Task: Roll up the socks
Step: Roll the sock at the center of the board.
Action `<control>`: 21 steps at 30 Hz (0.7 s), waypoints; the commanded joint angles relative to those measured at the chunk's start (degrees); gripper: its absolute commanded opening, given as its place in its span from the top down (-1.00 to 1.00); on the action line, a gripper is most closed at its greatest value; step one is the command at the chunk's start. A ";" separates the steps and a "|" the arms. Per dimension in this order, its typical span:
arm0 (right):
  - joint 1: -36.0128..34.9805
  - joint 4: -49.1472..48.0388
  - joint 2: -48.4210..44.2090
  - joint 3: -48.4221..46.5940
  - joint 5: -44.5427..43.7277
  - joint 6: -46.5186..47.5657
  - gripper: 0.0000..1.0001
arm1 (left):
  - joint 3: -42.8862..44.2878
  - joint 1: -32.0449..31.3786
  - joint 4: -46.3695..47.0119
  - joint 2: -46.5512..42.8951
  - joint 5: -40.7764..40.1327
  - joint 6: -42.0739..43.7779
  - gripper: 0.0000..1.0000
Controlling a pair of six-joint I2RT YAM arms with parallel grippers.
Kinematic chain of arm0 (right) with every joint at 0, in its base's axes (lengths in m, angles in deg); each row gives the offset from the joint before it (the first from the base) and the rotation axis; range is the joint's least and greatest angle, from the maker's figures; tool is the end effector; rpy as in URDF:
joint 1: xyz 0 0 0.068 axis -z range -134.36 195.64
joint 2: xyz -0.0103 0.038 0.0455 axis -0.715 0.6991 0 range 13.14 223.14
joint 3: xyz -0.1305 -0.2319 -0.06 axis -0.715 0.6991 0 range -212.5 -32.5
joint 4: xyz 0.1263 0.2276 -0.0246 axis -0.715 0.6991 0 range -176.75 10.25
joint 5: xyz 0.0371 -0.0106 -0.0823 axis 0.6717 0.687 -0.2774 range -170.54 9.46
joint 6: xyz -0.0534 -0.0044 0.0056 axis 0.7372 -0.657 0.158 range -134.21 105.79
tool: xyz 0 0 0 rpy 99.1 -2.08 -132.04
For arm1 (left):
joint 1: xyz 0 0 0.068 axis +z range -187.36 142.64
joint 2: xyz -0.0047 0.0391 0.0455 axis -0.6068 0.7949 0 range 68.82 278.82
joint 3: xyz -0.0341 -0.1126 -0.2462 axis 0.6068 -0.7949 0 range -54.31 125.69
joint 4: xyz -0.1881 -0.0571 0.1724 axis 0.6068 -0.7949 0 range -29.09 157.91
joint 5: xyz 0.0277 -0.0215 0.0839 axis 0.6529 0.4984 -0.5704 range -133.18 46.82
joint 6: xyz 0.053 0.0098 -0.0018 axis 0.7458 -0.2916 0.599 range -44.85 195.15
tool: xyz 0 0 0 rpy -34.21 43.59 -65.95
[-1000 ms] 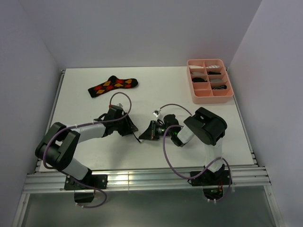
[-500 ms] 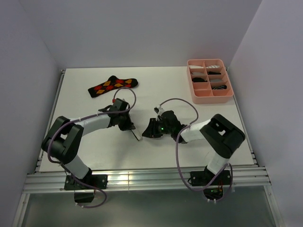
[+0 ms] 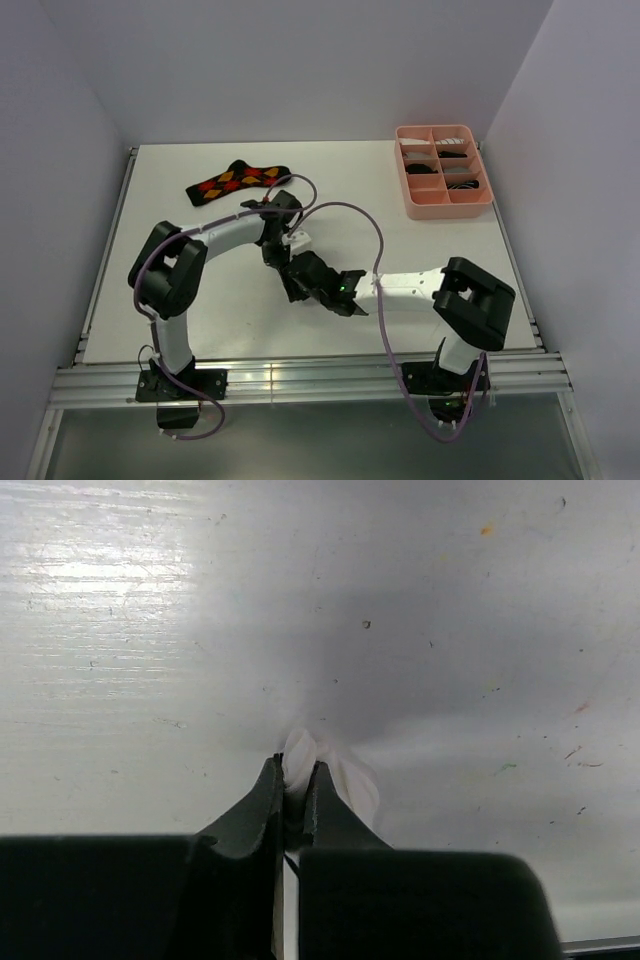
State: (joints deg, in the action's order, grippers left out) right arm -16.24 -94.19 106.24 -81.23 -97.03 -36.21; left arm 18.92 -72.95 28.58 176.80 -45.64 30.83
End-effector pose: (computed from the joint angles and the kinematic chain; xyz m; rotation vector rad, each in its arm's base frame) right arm 0.1681 0.2932 0.1837 -0.6073 2.1462 0.5027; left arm 0.2994 -0.2125 0.1689 -0.2287 2.8845 -0.2123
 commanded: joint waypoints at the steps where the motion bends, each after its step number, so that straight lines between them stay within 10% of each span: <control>1: -3.67 4.36 2.96 -4.87 -13.37 5.38 -0.11 | 3.05 -0.35 -8.38 4.24 -0.97 2.74 0.99; 21: -9.92 14.91 20.80 -17.80 -28.33 6.18 -0.13 | 8.95 -2.29 -16.74 10.84 -2.38 6.78 0.98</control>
State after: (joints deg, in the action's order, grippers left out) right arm -26.10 -82.76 125.17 -96.60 -121.99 -29.61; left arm 29.19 -73.80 15.70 184.30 -46.10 35.60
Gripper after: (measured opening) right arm 0.565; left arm 0.067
